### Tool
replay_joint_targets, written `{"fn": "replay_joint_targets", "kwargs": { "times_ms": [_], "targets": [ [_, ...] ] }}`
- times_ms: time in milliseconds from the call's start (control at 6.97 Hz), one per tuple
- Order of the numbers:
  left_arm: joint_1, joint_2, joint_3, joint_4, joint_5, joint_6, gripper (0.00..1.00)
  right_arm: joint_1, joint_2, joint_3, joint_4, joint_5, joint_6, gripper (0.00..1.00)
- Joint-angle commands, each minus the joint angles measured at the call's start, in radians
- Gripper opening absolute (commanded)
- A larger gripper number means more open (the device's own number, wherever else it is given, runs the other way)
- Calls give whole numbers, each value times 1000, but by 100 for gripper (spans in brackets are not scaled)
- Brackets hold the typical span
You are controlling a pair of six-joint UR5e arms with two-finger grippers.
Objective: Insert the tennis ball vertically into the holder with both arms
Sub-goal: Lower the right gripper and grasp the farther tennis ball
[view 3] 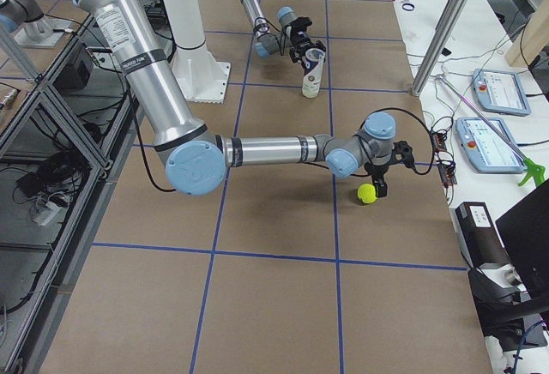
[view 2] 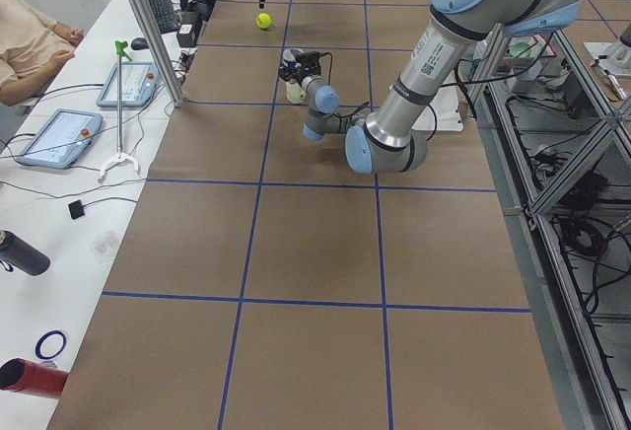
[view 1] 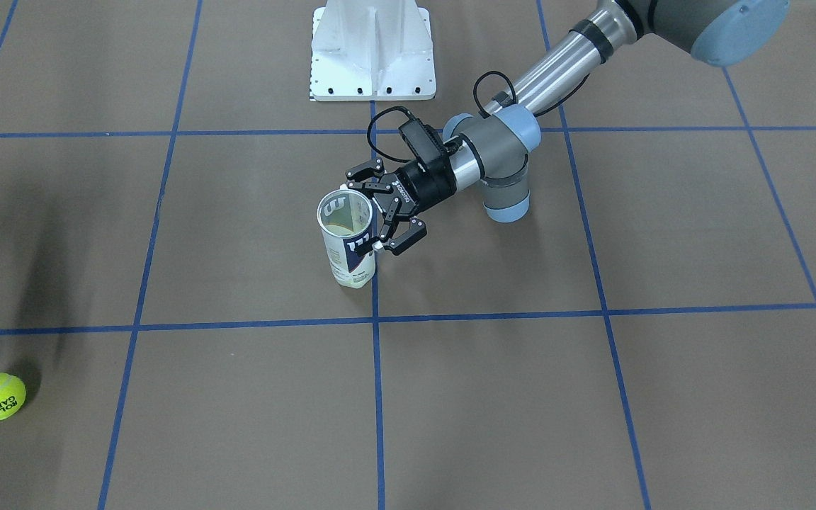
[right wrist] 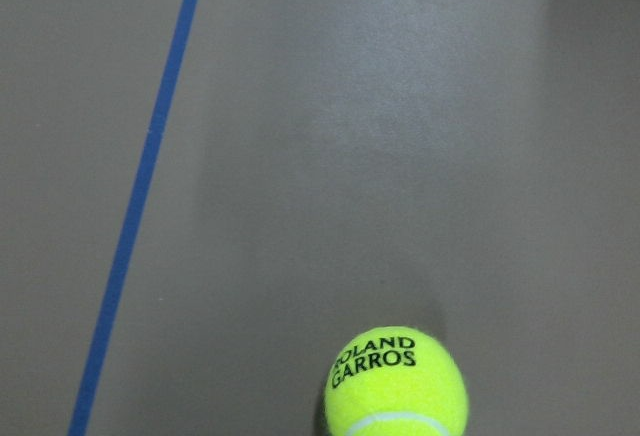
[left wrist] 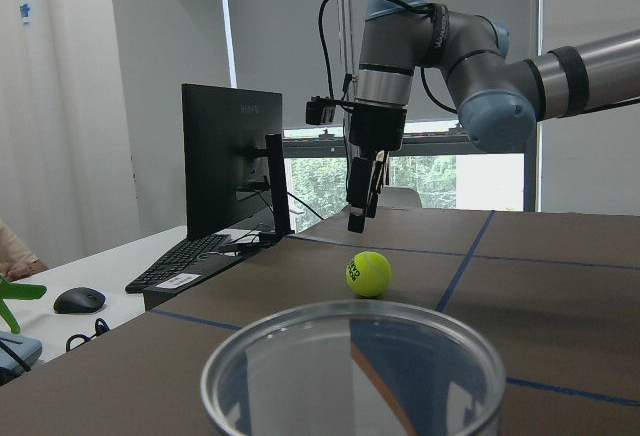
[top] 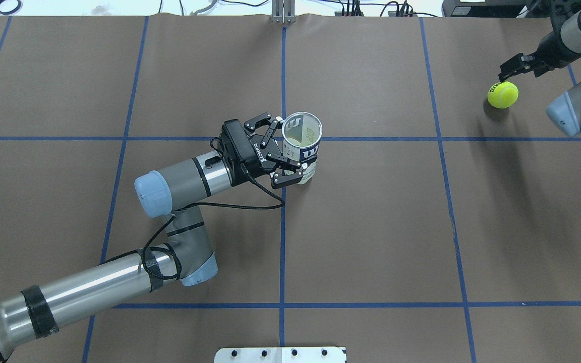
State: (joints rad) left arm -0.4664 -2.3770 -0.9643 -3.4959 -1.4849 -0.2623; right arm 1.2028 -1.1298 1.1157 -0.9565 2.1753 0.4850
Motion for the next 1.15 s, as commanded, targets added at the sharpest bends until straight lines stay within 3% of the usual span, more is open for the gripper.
{"fn": "replay_joint_targets", "kwargs": {
  "times_ms": [0,287,861,1004],
  "targets": [
    [0,-1,-1,-2,0,0,100,-5,-1,-45,59,-14,16,99],
    [3,-1,1,0,0,2,100,-31,-2,-85,148,-46,94,99],
    [3,-1,1,-2,0,2,100,-75,-10,-86,176,-78,144,98],
    [3,-1,1,-2,0,2,100,-81,-13,-86,176,-89,144,75]
  ]
}}
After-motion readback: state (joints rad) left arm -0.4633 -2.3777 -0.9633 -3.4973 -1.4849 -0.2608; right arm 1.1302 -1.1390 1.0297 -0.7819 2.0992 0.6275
